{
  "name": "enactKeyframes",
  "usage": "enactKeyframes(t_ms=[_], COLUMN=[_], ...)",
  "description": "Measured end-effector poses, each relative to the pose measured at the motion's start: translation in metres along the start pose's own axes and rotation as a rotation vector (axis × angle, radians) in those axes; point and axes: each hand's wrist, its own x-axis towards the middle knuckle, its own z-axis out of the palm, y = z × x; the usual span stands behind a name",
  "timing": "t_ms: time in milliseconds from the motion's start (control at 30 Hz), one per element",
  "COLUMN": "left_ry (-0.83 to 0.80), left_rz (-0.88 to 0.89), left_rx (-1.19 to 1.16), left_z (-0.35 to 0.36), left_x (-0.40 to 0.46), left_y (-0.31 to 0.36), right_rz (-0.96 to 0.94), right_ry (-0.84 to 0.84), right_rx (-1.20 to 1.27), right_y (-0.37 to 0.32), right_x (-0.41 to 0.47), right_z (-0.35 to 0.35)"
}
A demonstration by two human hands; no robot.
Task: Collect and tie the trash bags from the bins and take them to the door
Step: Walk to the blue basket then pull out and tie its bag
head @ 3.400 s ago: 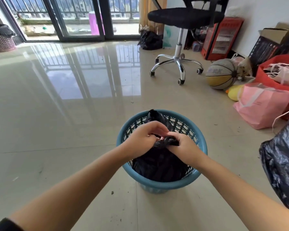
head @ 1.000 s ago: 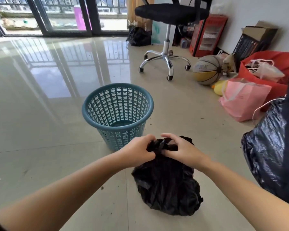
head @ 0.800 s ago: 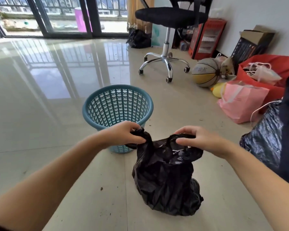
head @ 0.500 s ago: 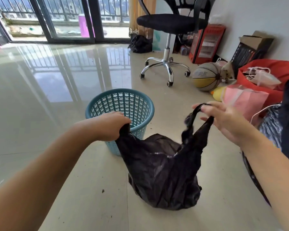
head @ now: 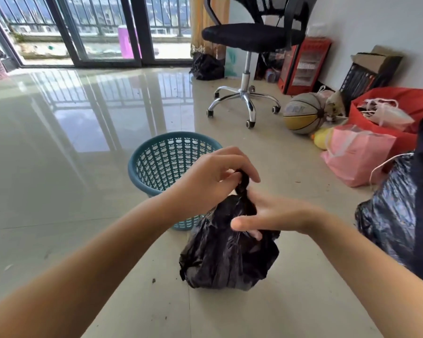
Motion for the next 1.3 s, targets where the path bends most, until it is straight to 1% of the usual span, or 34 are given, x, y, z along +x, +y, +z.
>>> enactKeyframes(t_ms=[33,100,167,233,267,300,400,467,533,567,600,633,667,700,733,767,800,833,867,900,933,1000,1067,1133,1200,1233,1300], left_ry=[-0.004,-0.018,-0.024,-0.001,0.011,0.009,-0.101,-0.143,-0.118,-0.068,0.009,0.108,0.183,0.191,0.109,-0.047,-0.217,-0.351,-0.407,-0.382,-0.322,-0.231,-0.239,-0.272,-0.259,-0.245,-0.234], left_rz=[-0.054,-0.136,-0.223,-0.307,-0.329,-0.336,-0.311,-0.285,-0.264,-0.262,-0.284,-0.322,-0.371,-0.421,-0.466,-0.491,-0.479,-0.448,-0.415,-0.396,-0.414,-0.553,-0.667,-0.723,-0.86,-0.943,-1.045], left_rx=[-0.103,-0.22,-0.333,-0.455,-0.452,-0.386,-0.101,0.065,0.215,0.268,0.288,0.255,0.173,0.046,-0.111,-0.236,-0.257,-0.212,-0.164,-0.139,-0.157,-0.285,-0.472,-0.651,-0.827,-0.892,-0.971], left_z=[0.002,0.008,0.012,0.009,0.007,0.004,0.001,0.004,0.008,0.01,0.013,0.015,0.017,0.019,0.022,0.027,0.033,0.039,0.046,0.05,0.051,0.049,0.046,0.047,0.052,0.054,0.057], left_x=[0.0,0.001,0.002,0.002,0.001,-0.001,-0.009,-0.012,-0.011,-0.011,-0.011,-0.011,-0.012,-0.012,-0.014,-0.018,-0.022,-0.026,-0.03,-0.032,-0.031,-0.03,-0.031,-0.032,-0.031,-0.03,-0.029], left_y=[0.003,0.008,0.009,0.003,-0.003,-0.011,-0.027,-0.033,-0.038,-0.041,-0.045,-0.048,-0.049,-0.049,-0.048,-0.047,-0.047,-0.045,-0.047,-0.049,-0.052,-0.061,-0.066,-0.068,-0.069,-0.07,-0.071], right_rz=[0.014,0.076,0.069,0.04,0.045,0.053,0.123,0.115,0.099,0.098,0.099,0.095,0.098,0.104,0.116,0.125,0.128,0.119,0.101,0.077,0.053,0.043,0.064,0.084,0.067,0.028,-0.08], right_ry=[0.043,0.133,0.25,0.328,0.321,0.297,0.251,0.232,0.249,0.287,0.323,0.338,0.333,0.321,0.316,0.316,0.311,0.291,0.244,0.181,0.117,0.032,0.055,0.165,0.323,0.422,0.553], right_rx=[-0.041,-0.066,0.004,0.113,0.166,0.226,0.336,0.366,0.422,0.459,0.484,0.501,0.516,0.541,0.573,0.614,0.66,0.703,0.737,0.739,0.701,0.531,0.301,0.012,-0.269,-0.326,-0.289], right_y=[-0.004,-0.012,-0.019,-0.023,-0.022,-0.019,-0.012,-0.006,-0.001,0.003,0.005,0.007,0.008,0.011,0.013,0.016,0.016,0.019,0.02,0.022,0.022,0.023,0.026,0.031,0.042,0.047,0.052], right_x=[0.003,0.008,0.01,0.013,0.014,0.015,0.016,0.018,0.022,0.024,0.026,0.028,0.028,0.029,0.028,0.028,0.026,0.025,0.023,0.02,0.016,0.009,0.007,0.013,0.02,0.023,0.025], right_z=[0.007,0.018,0.025,0.025,0.025,0.023,0.018,0.018,0.019,0.02,0.019,0.018,0.016,0.014,0.013,0.011,0.01,0.009,0.007,0.005,0.002,-0.002,-0.003,-0.001,0.006,0.01,0.022])
